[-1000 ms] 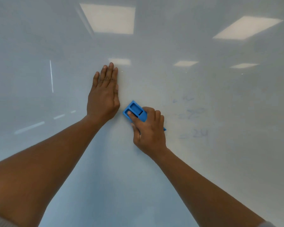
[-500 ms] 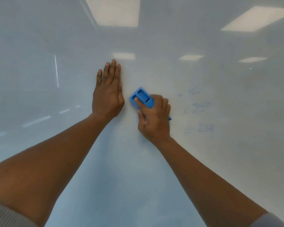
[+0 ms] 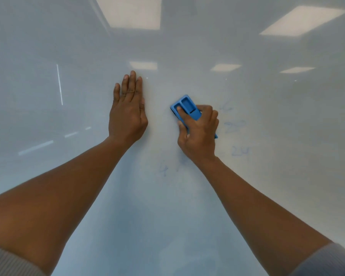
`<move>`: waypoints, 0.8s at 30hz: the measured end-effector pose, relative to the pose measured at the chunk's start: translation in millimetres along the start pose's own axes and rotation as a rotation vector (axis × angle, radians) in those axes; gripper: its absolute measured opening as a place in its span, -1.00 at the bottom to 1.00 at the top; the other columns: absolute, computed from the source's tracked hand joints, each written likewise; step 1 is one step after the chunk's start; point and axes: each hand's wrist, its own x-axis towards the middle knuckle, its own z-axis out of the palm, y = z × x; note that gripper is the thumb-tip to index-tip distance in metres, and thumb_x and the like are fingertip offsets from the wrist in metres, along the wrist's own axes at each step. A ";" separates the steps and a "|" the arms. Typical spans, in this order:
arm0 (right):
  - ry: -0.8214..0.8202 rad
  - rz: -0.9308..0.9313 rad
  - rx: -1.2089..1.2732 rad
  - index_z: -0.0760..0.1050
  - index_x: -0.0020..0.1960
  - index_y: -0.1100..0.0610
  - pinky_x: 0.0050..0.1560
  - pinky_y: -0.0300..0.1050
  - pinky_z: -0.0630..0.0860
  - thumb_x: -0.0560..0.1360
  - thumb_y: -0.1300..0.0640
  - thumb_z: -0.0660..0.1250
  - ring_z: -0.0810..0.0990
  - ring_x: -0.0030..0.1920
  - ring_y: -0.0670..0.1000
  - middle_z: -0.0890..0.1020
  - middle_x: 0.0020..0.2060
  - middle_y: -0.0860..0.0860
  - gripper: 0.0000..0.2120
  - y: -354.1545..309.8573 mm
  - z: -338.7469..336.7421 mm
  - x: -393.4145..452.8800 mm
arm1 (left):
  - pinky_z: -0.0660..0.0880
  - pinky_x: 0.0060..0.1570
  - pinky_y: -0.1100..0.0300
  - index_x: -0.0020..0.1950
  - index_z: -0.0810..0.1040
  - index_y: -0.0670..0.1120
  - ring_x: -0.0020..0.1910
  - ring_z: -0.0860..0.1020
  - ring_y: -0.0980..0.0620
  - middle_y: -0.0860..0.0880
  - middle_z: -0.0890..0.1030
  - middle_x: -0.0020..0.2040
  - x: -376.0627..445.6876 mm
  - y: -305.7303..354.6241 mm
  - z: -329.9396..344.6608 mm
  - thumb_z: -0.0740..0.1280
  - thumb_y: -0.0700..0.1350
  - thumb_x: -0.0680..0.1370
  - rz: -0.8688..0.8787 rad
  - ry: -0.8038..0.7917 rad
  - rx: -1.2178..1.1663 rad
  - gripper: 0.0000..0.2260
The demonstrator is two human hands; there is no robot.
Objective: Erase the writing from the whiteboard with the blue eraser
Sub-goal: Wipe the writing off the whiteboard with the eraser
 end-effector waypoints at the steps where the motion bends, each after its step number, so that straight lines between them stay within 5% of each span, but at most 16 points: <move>1: 0.005 0.009 0.012 0.59 0.24 0.01 -0.05 0.08 0.37 0.44 0.14 0.38 0.37 0.00 0.20 0.46 0.07 0.20 -0.64 -8.3 3.8 4.5 | -0.10 0.57 0.00 0.60 0.05 -0.17 0.60 -0.01 -0.07 -0.13 0.07 0.61 -0.1 -0.7 0.2 -0.02 -0.14 0.69 0.000 0.000 0.005 -0.53; 12: -0.169 -0.204 0.020 0.57 0.28 -0.02 -0.05 0.11 0.40 0.40 0.21 0.42 0.39 -0.02 0.18 0.48 0.10 0.18 -0.55 -24.3 12.6 -45.6 | -0.04 0.57 0.03 0.60 0.07 -0.15 0.60 0.00 -0.03 -0.11 0.08 0.61 -9.1 -14.2 -4.4 -0.02 -0.17 0.68 0.062 -0.014 0.016 -0.53; 24: -0.046 -0.014 0.020 0.58 0.26 -0.01 -0.03 0.09 0.38 0.45 0.13 0.39 0.38 0.01 0.20 0.46 0.09 0.20 -0.63 -17.3 7.8 -20.0 | -0.03 0.56 0.01 0.60 0.09 -0.16 0.59 0.02 -0.05 -0.12 0.10 0.61 -9.7 -9.6 -4.8 -0.01 -0.17 0.68 0.051 0.002 0.001 -0.54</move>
